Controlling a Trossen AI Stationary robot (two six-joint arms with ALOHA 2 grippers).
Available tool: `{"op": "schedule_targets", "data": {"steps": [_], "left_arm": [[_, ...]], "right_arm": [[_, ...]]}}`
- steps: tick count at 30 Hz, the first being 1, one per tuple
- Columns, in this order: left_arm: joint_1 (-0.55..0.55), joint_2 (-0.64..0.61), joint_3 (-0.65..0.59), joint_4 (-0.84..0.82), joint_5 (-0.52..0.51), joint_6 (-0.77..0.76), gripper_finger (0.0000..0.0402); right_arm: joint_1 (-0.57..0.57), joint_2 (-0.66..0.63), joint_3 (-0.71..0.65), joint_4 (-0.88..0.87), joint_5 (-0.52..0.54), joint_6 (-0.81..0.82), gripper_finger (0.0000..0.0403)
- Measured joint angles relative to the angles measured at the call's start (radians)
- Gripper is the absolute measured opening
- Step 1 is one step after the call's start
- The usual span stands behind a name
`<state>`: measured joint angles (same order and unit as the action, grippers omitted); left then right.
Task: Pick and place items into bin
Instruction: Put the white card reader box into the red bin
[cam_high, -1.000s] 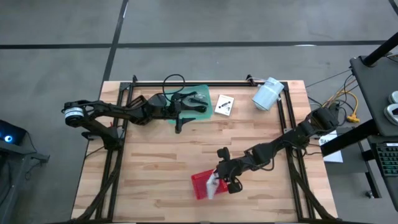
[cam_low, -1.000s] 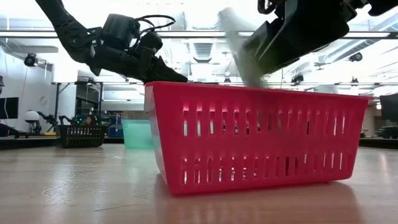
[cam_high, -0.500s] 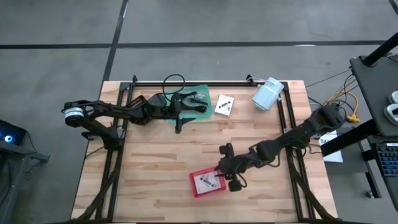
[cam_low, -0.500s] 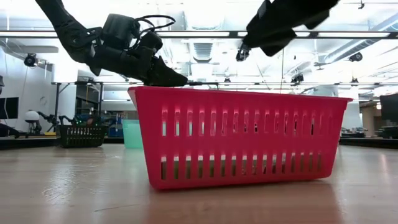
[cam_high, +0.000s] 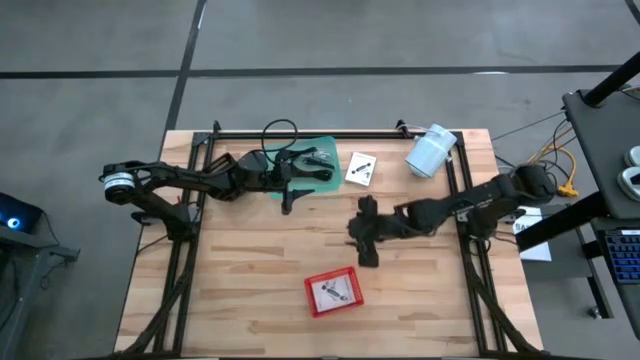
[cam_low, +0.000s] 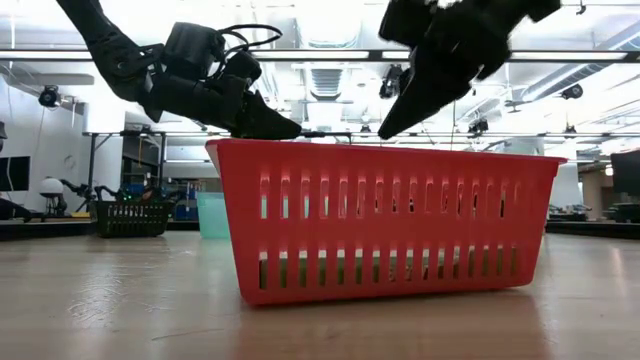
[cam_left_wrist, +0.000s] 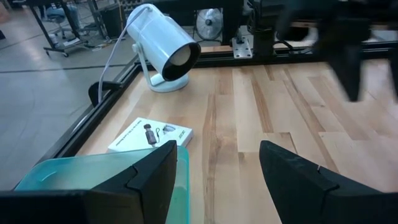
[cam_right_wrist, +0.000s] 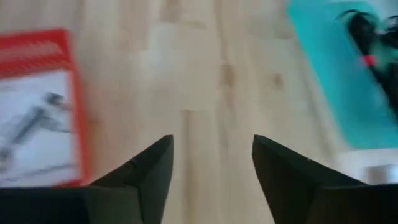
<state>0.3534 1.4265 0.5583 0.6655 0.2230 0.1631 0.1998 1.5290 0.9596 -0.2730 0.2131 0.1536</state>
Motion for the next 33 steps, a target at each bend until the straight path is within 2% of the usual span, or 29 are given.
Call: {"op": "schedule_targets", "data": {"steps": [6, 14, 20, 23, 33], "left_arm": [[0.000, 0.000, 0.000, 0.000, 0.000, 0.000, 0.0212], [0.000, 0.000, -0.001, -0.001, 0.000, 0.000, 0.0212], [0.000, 0.000, -0.001, -0.001, 0.000, 0.001, 0.0212], [0.000, 0.000, -0.001, -0.002, 0.000, 0.001, 0.0212], [-0.001, 0.000, -0.002, -0.001, 0.000, 0.000, 0.0212]], "right_arm": [[-0.132, -0.001, 0.002, -0.048, 0.000, -0.216, 0.0228], [-0.287, 0.000, 0.084, -0.341, -0.002, -0.426, 0.0231], [-0.362, 0.000, 0.092, -0.363, 0.004, -0.827, 0.0231], [-0.392, 0.009, 0.090, -0.353, 0.044, -0.954, 0.0231], [-0.512, 0.153, 0.112, -0.353, 0.069, -1.098, 0.0231]]}}
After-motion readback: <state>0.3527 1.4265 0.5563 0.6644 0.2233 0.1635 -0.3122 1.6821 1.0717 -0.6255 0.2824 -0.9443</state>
